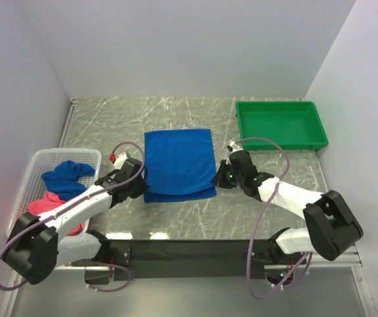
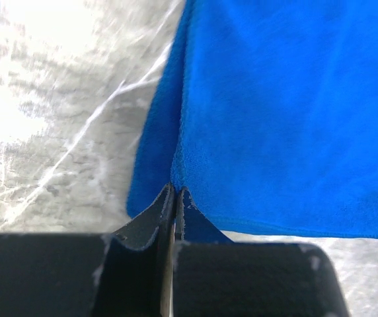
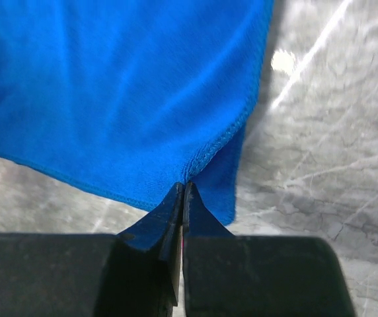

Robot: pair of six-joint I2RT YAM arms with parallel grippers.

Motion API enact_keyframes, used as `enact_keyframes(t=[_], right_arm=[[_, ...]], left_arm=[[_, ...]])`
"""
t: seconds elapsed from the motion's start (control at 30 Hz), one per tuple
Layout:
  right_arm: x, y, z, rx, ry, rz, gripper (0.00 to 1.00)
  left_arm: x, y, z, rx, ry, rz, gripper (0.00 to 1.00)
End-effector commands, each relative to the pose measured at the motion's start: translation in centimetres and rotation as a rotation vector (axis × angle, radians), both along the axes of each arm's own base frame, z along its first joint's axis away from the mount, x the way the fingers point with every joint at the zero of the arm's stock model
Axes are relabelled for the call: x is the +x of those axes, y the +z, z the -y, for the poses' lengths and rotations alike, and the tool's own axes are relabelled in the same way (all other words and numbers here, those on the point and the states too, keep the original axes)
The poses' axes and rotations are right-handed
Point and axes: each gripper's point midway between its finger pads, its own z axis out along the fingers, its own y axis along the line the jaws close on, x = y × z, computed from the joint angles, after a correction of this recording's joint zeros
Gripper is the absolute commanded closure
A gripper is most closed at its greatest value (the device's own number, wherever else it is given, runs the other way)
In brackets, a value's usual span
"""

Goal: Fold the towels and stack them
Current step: Fold the towel

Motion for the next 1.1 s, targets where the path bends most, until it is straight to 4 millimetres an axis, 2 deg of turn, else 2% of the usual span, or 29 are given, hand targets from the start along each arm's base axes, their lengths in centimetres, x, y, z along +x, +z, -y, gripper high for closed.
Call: enact_keyframes(t=[0.0,0.03,0.13,0.2,0.3,0.33,0.4,0.47,0.67,0.93,1.0,1.03,1.07], right_arm=[[1.4,3.6,0.2,-0.002,-0.013,0.089,1.00],[1.5,4.4,0.3,0.003,-0.017,0.107,1.00],[0.8,4.7,0.6,0.014,-0.017,0.109,1.00],[-0.1,4.0,0.7,0.025,-0.010,0.087,1.00],[-1.3,2.4,0.8,0.039,-0.005,0.045,1.00],[-1.6,2.0,0.7,0.042,0.000,0.033,1.00],[-2.6,0.3,1.0,0.036,-0.004,-0.015,1.00],[-2.9,-0.9,1.0,0.039,-0.006,-0.042,1.00],[-3.0,-2.4,1.0,0.035,-0.016,-0.076,1.00],[-3.4,-3.0,1.4,0.022,-0.029,-0.092,1.00],[-3.1,-2.5,1.2,0.024,-0.019,-0.078,1.00],[-3.1,-2.4,1.2,0.017,-0.016,-0.080,1.00],[-2.4,-1.4,0.9,0.020,-0.010,-0.055,1.00]], left_arm=[[1.0,3.5,-0.2,0.015,0.008,0.060,0.99],[0.9,3.8,-0.2,0.011,0.011,0.063,0.99],[0.3,4.3,-0.3,-0.007,0.009,0.065,0.99],[-0.2,4.3,-0.3,-0.030,0.005,0.067,0.99],[-1.3,2.7,-0.1,-0.061,-0.006,0.041,0.99],[-2.1,1.3,-0.4,-0.057,-0.004,0.010,0.99],[-2.3,0.3,0.0,-0.077,-0.015,0.001,0.99],[-2.9,-1.6,-0.3,-0.065,-0.008,-0.031,0.99],[-3.4,-3.7,-0.4,-0.046,-0.014,-0.082,0.99],[-4.8,-4.7,-1.1,-0.059,0.012,-0.102,0.99],[-4.7,-4.2,-1.2,-0.057,0.014,-0.091,0.99],[-4.1,-3.2,-0.9,-0.059,0.009,-0.070,0.99],[-3.9,-2.7,-0.9,-0.056,0.008,-0.060,0.99]])
